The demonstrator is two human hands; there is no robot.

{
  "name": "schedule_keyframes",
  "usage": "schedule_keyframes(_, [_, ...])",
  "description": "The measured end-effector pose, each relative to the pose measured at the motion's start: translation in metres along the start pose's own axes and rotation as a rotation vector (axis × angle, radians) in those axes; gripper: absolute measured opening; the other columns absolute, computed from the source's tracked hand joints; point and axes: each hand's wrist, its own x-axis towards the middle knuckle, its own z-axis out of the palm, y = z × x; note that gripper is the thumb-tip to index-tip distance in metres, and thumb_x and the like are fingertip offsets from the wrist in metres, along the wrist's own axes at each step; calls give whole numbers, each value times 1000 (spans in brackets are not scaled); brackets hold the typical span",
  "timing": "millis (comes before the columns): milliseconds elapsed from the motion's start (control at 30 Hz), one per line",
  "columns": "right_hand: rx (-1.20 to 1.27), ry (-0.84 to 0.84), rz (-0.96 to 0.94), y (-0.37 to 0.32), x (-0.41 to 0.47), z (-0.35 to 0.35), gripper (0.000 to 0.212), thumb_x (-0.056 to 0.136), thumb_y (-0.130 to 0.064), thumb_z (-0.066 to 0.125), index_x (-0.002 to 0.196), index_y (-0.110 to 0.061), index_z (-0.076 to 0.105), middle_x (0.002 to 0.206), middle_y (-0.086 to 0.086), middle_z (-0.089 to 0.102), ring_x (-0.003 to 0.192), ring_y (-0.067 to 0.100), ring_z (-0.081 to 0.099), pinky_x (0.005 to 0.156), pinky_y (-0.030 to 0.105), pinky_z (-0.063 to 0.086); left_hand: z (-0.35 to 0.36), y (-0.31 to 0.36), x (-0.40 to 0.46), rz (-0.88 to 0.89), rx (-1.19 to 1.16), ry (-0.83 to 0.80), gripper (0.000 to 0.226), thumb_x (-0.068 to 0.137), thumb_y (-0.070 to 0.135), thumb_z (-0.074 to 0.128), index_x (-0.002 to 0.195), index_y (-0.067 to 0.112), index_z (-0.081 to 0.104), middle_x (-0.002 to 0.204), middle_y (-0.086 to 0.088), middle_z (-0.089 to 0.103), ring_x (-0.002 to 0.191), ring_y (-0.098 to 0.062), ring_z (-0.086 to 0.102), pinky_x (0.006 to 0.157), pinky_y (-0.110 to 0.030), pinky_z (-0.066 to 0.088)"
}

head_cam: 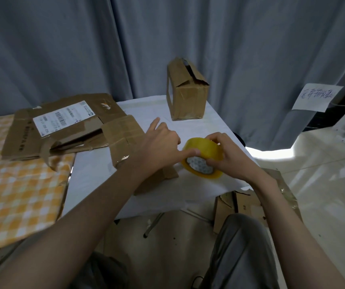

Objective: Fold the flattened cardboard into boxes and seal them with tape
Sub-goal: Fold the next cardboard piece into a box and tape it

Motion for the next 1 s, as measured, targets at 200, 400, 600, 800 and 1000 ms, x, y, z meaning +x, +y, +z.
schedule_keyframes(200, [11, 63, -20, -2, -15, 4, 50, 79, -14, 79, 122, -20, 53, 117, 2, 54, 104, 12, 50, 79, 13, 43, 5, 14, 2, -30, -156, 33, 72, 83, 83, 36, 101, 26, 76, 90, 5, 72, 96, -15, 55, 109, -41, 29])
schedule_keyframes(400, [37, 129, 40, -12, -18, 16, 51, 78, -21, 83, 118, -21, 50, 115, -1, 51, 97, 8, 48, 71, 6, 39, -5, 20, -3, -89, -240, 119, 49, 83, 67, 60, 109, 28, 73, 99, 7, 71, 95, -13, 53, 96, -35, 35])
schedule_keyframes(600, [68, 240, 60, -19, -13, 38, 55, 73, -31, 87, 106, -28, 43, 105, -1, 50, 91, 13, 51, 70, 16, 41, -14, 21, -7, -131, -304, 110, 42, 81, 52, 72, 114, 26, 70, 108, 7, 70, 100, -15, 59, 94, -36, 38])
schedule_keyframes(800, [161, 305, 36, -23, -12, 54, 65, 63, -13, 92, 113, -17, 50, 106, -3, 48, 91, 18, 49, 76, 25, 44, -13, 32, -10, -153, -383, 69, 52, 92, 54, 58, 132, 20, 62, 124, -4, 55, 107, -18, 54, 90, -30, 47])
schedule_keyframes(1000, [404, 257, 174, -23, -15, 58, 66, 66, -11, 91, 118, -12, 51, 93, 0, 50, 77, -1, 49, 68, 11, 44, -8, 42, -9, -156, -401, 108, 48, 91, 51, 62, 132, 25, 62, 131, 0, 57, 114, -20, 54, 91, -29, 45])
